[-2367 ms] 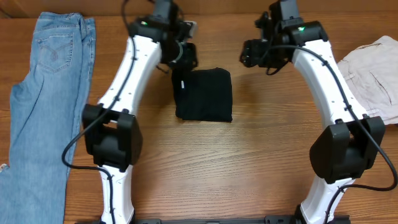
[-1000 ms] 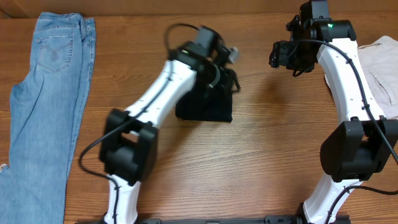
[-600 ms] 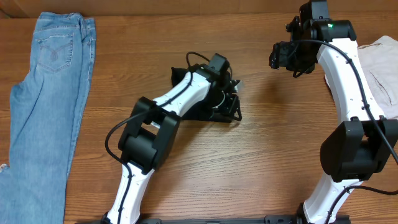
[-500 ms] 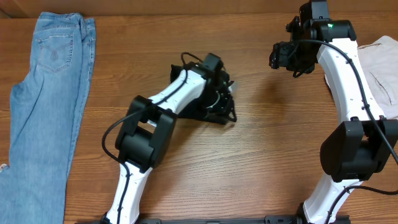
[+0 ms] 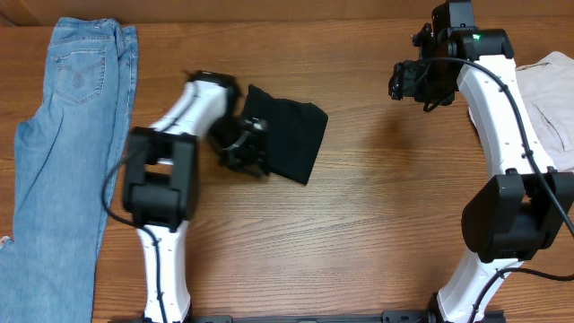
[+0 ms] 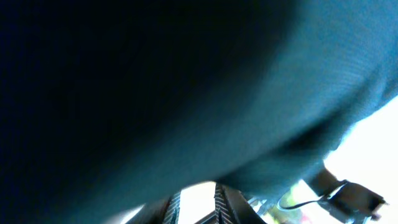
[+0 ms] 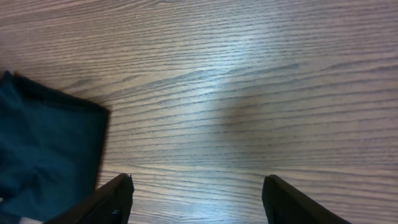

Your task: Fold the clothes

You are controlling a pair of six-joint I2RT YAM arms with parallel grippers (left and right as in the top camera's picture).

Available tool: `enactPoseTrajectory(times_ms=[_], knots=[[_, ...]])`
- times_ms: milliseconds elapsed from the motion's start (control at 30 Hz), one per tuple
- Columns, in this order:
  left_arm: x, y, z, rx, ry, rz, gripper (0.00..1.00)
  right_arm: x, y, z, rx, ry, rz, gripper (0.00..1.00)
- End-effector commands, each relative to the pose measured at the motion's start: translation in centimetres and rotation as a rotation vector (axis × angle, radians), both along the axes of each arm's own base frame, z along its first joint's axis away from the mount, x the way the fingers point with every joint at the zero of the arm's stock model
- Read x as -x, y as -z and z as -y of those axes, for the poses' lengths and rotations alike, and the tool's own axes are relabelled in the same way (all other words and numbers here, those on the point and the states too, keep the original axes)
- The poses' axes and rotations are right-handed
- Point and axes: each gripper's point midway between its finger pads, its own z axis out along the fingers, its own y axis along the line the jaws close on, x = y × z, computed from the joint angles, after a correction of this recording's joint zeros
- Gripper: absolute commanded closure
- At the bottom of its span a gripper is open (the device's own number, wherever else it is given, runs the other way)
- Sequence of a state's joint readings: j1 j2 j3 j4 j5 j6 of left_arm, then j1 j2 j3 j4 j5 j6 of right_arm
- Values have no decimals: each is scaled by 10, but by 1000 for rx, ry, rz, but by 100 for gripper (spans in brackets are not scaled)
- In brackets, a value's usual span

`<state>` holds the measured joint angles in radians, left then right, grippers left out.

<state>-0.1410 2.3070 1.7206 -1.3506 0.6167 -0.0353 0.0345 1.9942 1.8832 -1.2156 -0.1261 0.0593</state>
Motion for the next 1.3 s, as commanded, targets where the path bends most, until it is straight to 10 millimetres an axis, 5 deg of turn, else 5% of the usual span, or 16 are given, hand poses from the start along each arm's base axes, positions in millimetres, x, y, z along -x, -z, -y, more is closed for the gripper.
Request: enactPoseTrajectory(times_ms=[0, 133, 267, 567, 833, 1033, 1267], knots=[[-15, -4, -37, 86, -92, 26, 76, 0, -23, -1, 4, -18, 63, 27], [-27, -19, -56, 178, -167, 68, 75, -3, -25, -10, -30, -60, 81, 27], [-33, -27, -70, 183, -188, 113, 75, -2, -32, -39, -115, -222, 123, 26], [-40, -59, -90, 203, -251, 185, 75, -11, -30, -102, -107, -531, 242, 0], [-37, -87, -78, 227, -329, 143, 72, -15, 27, -150, -306, -733, 206, 0], [-30, -69, -50, 192, -330, 74, 71, -8, 92, -169, -324, -805, 100, 0], [-14, -31, -38, 161, -373, -3, 70, -11, 112, -187, -300, -850, 118, 0]])
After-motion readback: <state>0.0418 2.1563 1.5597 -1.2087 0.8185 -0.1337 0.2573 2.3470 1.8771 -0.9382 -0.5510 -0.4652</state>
